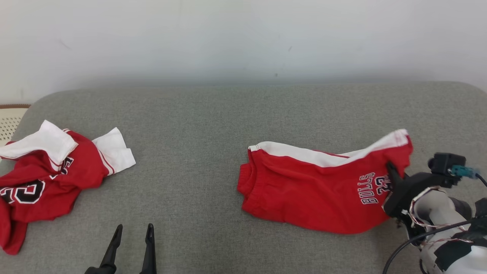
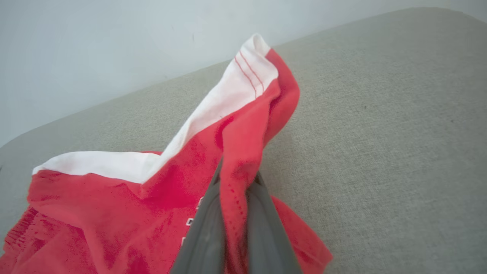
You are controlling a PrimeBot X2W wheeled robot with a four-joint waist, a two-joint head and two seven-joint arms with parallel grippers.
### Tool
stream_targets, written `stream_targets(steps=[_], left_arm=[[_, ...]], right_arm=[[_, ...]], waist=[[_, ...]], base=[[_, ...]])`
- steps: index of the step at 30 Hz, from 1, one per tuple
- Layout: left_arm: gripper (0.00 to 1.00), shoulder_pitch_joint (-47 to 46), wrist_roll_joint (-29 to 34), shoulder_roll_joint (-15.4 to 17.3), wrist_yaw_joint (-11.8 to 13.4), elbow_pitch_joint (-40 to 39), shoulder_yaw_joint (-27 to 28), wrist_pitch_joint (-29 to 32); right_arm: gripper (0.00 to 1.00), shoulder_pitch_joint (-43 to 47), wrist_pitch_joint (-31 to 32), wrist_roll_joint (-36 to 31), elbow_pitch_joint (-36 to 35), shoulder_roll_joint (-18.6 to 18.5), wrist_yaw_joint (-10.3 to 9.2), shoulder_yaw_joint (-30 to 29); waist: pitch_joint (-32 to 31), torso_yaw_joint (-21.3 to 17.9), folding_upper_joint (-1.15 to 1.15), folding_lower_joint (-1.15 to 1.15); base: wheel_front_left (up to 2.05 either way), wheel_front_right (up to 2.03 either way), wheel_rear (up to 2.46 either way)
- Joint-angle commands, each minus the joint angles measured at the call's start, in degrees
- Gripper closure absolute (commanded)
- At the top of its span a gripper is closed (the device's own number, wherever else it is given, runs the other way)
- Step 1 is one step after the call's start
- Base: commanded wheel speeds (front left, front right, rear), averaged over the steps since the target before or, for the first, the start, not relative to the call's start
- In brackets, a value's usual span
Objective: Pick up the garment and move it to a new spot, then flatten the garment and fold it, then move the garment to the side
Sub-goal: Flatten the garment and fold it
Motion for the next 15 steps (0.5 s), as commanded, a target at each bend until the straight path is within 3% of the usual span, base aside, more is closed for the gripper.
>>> stream_targets(steps=[1, 11, 15], left_arm=[[0.00, 0.7, -0.3, 0.1, -0.2, 0.0, 0.1, -0.2], [0.00, 0.2, -0.8, 0.0, -0.4, 0.3, -0.8, -0.2], [0.00, 0.2, -1.0, 0.0, -0.4, 0.4, -1.1, -0.2]], right_arm=[[1.00, 1.1, 1.1, 2.7, -3.0, -0.1, -0.01, 1.1], [1.00, 2.6, 6.4, 16.2, -17.8, -0.4, -0.01, 7.3], [1.00, 2.5, 7.1, 18.4, -19.6, 0.0, -0.01, 8.5]], waist=[[-0.3, -0.4, 0.00, 0.00], [-0.5, 1.5, 0.00, 0.00], [-0.5, 2.5, 0.00, 0.00]], base=[[0.00, 0.00, 0.00], [0.00, 0.00, 0.00], [0.00, 0.00, 0.00]])
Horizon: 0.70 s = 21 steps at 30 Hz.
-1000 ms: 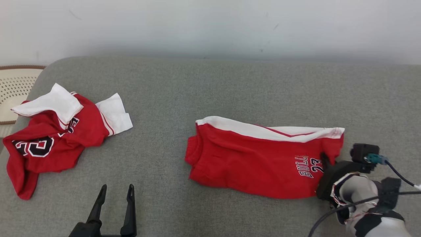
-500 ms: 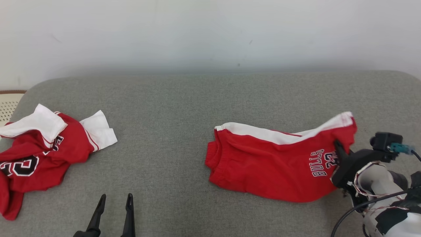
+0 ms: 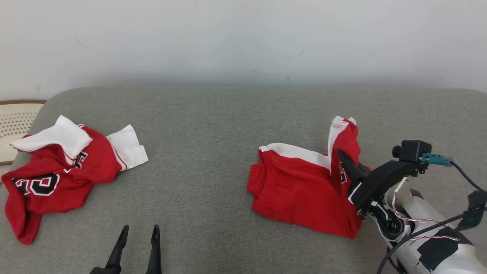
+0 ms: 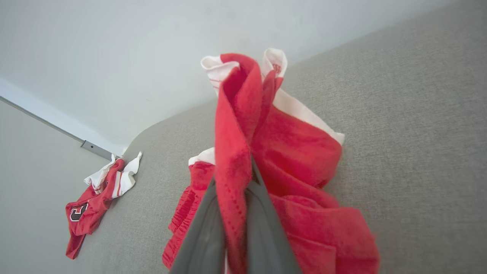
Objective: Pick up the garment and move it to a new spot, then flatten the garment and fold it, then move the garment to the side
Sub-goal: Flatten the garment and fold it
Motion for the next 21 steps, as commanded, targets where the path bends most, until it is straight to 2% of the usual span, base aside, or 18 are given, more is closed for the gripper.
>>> stream_targets(steps=[1, 9, 20, 21], left_arm=[[0.00, 0.1, -0.5, 0.0, 0.0, 0.2, -0.2, -0.2], [0.00, -0.9, -1.6, 0.0, 0.4, 0.7, -2.6, -0.2], [0.00, -3.1, -3.2, 0.0, 1.5, 1.5, -7.1, -0.2], [0.00, -3.2, -3.2, 0.0, 1.4, 1.5, -7.2, -0.2]], right_arm=[[1.00, 0.0, 0.1, 0.6, -0.2, 0.1, -0.01, 0.5], [1.00, -2.5, -0.6, 2.3, 2.6, 3.6, -0.01, 3.4], [0.99, -6.2, -4.2, 0.9, 14.1, 8.3, -0.01, 7.7], [0.75, -6.3, -4.5, 1.2, 14.7, 8.7, -0.01, 8.0]], waist=[[0.0, 0.8, 0.00, 0.01], [0.8, 3.4, 0.00, 0.01], [2.6, 6.6, 0.00, 0.01], [2.6, 6.8, 0.00, 0.01]], base=[[0.00, 0.00, 0.00], [0.00, 0.00, 0.00], [0.00, 0.00, 0.00], [0.00, 0.00, 0.00]])
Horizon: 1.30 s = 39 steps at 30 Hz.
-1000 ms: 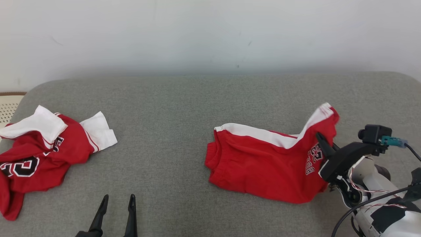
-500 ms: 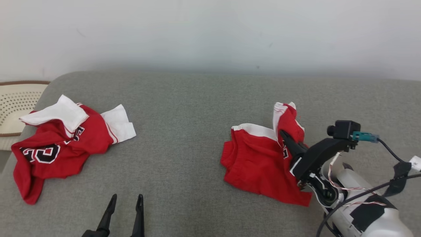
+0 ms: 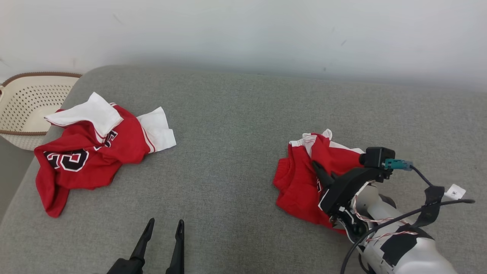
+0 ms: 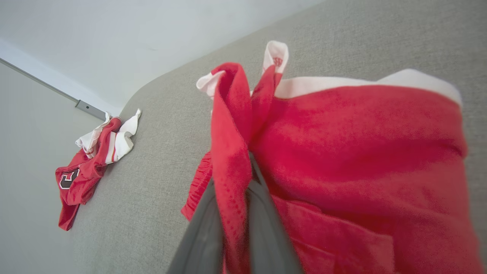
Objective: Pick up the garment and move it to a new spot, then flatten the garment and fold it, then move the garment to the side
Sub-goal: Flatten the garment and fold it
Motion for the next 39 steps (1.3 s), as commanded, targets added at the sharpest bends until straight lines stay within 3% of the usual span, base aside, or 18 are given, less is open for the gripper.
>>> stream_targets(steps=[1, 2, 9, 19, 27, 34, 36, 37, 39], left_arm=[[0.00, -0.5, -0.3, 0.1, 0.1, 0.2, -0.1, -0.2], [0.00, -0.5, -0.4, 0.1, 0.2, 0.3, 0.0, -0.2], [0.00, 0.9, 0.1, 0.0, 0.2, 0.5, 1.4, -0.2], [0.00, 2.1, 0.3, 0.0, 0.2, 0.1, 2.0, -0.2], [0.00, 2.9, 0.4, 0.0, 0.0, -0.3, 3.0, -0.2], [0.00, 2.9, 0.5, 0.0, -0.2, -0.5, 3.6, -0.2], [0.00, 2.7, 0.6, 0.0, -0.2, -0.6, 3.8, -0.2], [0.00, 2.6, 0.6, 0.0, -0.2, -0.6, 3.9, -0.2], [0.00, 2.0, 0.9, 0.0, -0.4, -0.7, 3.9, -0.2]], right_arm=[[0.27, -0.3, -0.7, 0.3, 0.2, 0.7, 0.01, 0.6], [0.00, -0.5, -1.1, 0.5, 0.3, 0.8, 0.01, 0.8], [0.00, -0.3, -4.9, 2.5, -2.9, -0.3, 0.01, 2.5], [0.00, 1.9, -10.8, 2.6, -10.6, -6.7, 0.01, 2.3], [0.00, 5.0, -12.0, -2.7, -9.9, -12.4, 0.01, -2.5], [0.00, 9.4, -12.1, -9.1, -8.1, -11.8, 0.01, -8.3], [0.70, 10.3, -12.1, -10.2, -7.7, -10.9, 0.01, -9.3], [1.00, 10.7, -12.1, -10.9, -7.3, -10.6, 0.01, -9.6], [1.00, 10.9, -12.1, -13.8, -6.3, -9.5, 0.01, -10.2]], waist=[[0.2, 0.3, 0.00, 0.00], [0.2, 0.3, 0.00, 0.00], [-1.0, -0.9, 0.00, 0.00], [-2.5, -2.7, 0.00, 0.00], [-3.1, -3.1, 0.00, 0.00], [-2.7, -3.2, 0.00, 0.00], [-2.5, -3.2, 0.00, 0.00], [-2.3, -3.2, 0.00, 0.00], [-1.5, -3.2, 0.00, 0.00]], base=[[0.00, 0.00, 0.00], [0.00, 0.00, 0.00], [0.00, 0.00, 0.00], [0.00, 0.00, 0.00], [0.00, 0.00, 0.00], [0.00, 0.00, 0.00], [0.00, 0.00, 0.00], [0.00, 0.00, 0.00], [0.00, 0.00, 0.00]])
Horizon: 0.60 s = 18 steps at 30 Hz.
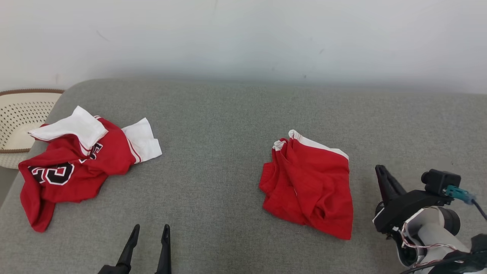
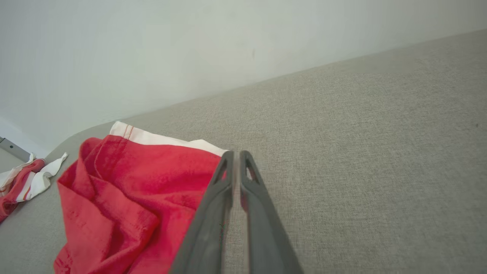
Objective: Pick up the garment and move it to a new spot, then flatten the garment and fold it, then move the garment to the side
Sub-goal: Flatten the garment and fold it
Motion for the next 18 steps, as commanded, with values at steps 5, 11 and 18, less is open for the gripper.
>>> stream_targets(steps=[5, 11, 18], left_arm=[[0.00, -1.1, 0.7, 0.0, -0.3, -0.3, -0.3, -0.2], [0.00, -1.6, 1.1, 0.0, -0.4, -0.2, -0.2, -0.2], [0.00, -1.8, 1.2, 0.0, -0.5, -0.4, -0.3, -0.2]], right_arm=[[1.00, 0.7, -0.1, -4.8, 1.9, 3.1, 0.01, -0.9], [1.00, 0.9, -0.1, -8.1, 3.6, 5.8, 0.01, -1.5], [1.00, 1.6, -0.1, -10.3, 3.6, 8.5, 0.01, -1.4]], waist=[[2.0, 0.6, 0.00, 0.00], [3.1, 1.7, 0.00, 0.00], [3.5, 2.7, 0.00, 0.00]], base=[[0.00, 0.00, 0.00], [0.00, 0.00, 0.00], [0.00, 0.00, 0.00]])
